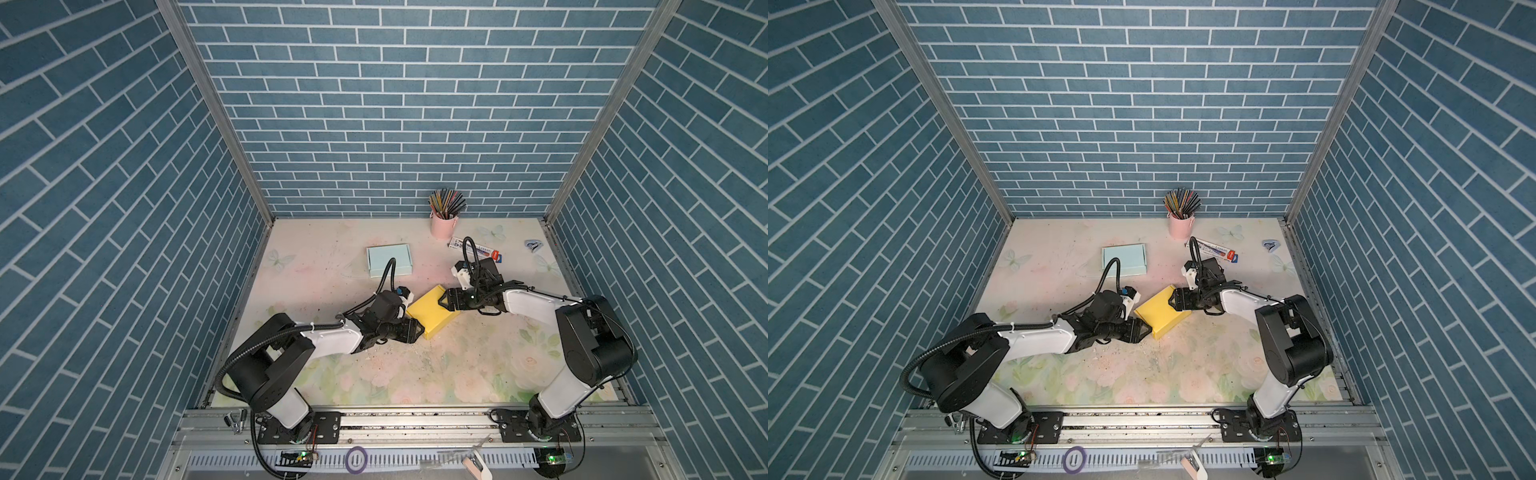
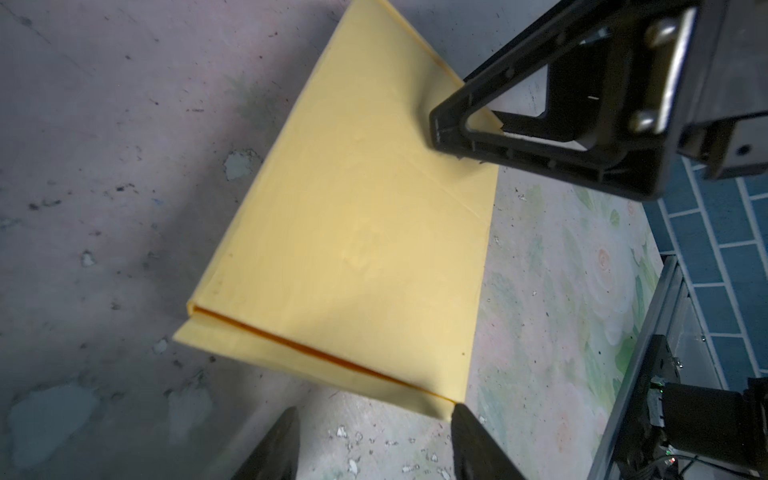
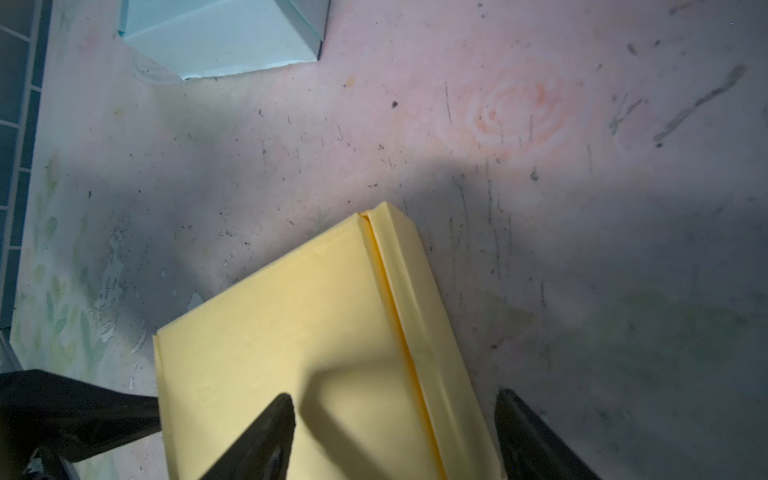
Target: Fold the paper box
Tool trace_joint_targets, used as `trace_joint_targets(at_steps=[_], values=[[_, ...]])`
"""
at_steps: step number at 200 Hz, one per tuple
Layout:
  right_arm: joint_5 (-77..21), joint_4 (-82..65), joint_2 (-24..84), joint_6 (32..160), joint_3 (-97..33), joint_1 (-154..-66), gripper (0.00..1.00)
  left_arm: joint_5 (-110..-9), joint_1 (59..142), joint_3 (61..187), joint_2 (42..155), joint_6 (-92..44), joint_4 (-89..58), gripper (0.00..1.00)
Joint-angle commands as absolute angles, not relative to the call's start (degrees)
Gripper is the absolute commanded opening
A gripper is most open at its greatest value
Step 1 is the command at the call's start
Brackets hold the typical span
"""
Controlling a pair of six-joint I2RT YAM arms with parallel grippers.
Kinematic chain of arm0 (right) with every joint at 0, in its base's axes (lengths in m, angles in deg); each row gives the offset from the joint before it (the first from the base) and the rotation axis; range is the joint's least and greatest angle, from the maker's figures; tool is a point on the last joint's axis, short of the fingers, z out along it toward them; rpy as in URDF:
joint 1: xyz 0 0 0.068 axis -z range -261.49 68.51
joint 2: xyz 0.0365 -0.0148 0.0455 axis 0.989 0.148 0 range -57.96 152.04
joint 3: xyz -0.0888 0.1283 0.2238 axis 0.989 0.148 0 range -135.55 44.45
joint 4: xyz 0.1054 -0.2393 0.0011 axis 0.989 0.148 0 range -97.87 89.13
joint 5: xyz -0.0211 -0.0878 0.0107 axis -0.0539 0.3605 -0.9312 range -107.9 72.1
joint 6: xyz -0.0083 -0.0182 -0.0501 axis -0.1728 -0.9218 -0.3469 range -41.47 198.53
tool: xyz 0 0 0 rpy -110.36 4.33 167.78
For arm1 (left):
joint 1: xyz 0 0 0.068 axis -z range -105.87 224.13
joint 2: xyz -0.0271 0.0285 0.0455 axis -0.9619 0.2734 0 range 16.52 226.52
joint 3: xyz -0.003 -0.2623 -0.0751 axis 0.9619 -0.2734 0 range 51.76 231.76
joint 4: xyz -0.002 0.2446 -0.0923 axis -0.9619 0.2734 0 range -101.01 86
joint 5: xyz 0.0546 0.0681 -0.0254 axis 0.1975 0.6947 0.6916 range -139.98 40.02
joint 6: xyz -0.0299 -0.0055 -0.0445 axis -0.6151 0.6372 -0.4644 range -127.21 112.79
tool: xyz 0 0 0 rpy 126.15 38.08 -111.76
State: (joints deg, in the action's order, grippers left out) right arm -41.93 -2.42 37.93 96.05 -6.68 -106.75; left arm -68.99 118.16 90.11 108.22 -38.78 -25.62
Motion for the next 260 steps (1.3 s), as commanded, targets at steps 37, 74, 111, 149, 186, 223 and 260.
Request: trace_joint_targets(at_steps=[37,74,111,149,186,223,260], values=[[-44.5,-5.44,35.51,96.89,-3.81,-111.85,0.72,-67.68,113.38,87.73,106.19,-39.5,-27.5,0.57],[-44.32,-8.76,35.68,100.44,-3.2,-116.66,0.71,-68.86,109.65,85.49,104.88,-38.65,-27.29,0.56],[-42.86,-11.02,37.79,102.77,-5.66,-120.8,0.7,-68.12,105.69,83.19,101.95,-37.2,-25.32,0.56],[-43.53,-14.12,41.44,104.96,-7.77,-122.73,0.7,-67.52,102.7,81.57,99.2,-35.57,-22.58,0.55],[-43.16,-15.51,43.32,105.77,-9.25,-123.76,0.71,-66.38,100.53,80.29,97.36,-34.66,-21.14,0.56],[-43.74,-16.95,44.87,106.73,-10.29,-124.91,0.71,-65.81,98.12,79.4,95.11,-33.45,-18.85,0.58],[-41.92,-17.16,43.57,106.83,-9.1,-125.03,0.73,-64.85,96.41,79.01,92.9,-32.25,-16.47,0.65]])
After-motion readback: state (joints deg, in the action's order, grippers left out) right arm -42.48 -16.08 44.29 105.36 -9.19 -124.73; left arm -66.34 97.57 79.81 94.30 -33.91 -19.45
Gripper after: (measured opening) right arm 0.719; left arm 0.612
